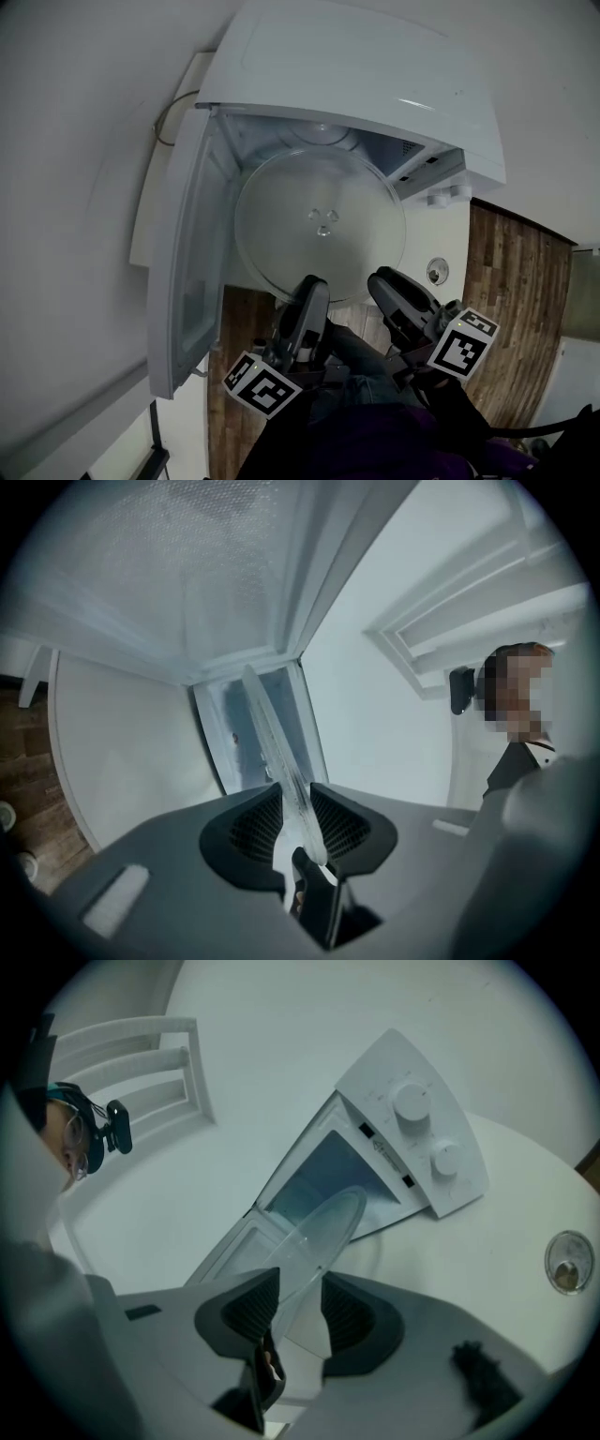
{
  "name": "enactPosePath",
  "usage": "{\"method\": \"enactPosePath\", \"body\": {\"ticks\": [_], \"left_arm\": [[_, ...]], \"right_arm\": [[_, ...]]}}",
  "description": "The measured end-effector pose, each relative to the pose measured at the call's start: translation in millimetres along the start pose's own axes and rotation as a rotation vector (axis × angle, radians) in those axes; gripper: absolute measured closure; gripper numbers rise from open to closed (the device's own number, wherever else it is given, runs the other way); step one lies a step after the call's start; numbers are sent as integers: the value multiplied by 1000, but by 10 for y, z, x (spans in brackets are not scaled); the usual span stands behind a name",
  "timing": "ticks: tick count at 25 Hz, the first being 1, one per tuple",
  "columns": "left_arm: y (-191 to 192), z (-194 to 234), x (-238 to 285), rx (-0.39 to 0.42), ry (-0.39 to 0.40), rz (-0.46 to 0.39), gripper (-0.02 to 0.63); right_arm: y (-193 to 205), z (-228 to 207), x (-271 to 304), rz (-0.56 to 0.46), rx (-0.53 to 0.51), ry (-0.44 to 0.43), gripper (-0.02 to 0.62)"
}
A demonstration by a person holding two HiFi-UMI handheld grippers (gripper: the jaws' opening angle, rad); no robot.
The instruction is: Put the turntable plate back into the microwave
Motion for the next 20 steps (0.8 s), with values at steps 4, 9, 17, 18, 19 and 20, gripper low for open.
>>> {"method": "enactPosePath", "body": {"ticks": [4,9,17,18,19,20], "left_arm": [[-24,147,146,-56,14,-45,514],[-39,318,272,-153,32,-101,518],[-139,469,477,-272,80,-171,520],[-154,476,518,-286,94,-176,520],[-163,477,562,-304,111,-183,523],[-169,476,606,-323,124,-188,523]], "right_arm": [[-36,-121,157,-8,1,5,451],[-121,-186,329,-5,-44,15,446],[-211,-261,565,-29,-55,-9,445],[-236,-260,588,-29,-67,-4,445],[-255,-264,604,-29,-80,4,441],[-270,-271,616,-32,-91,12,439]]}}
Point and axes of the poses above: the fingertips, and each gripper's own axes: x forward along the fingers, z to its left, y out of its underside, the point moved 10 cm from there along -x, backward along the fingers, and after that the axes turned 1 degree about -y, right-handed, at the moved point
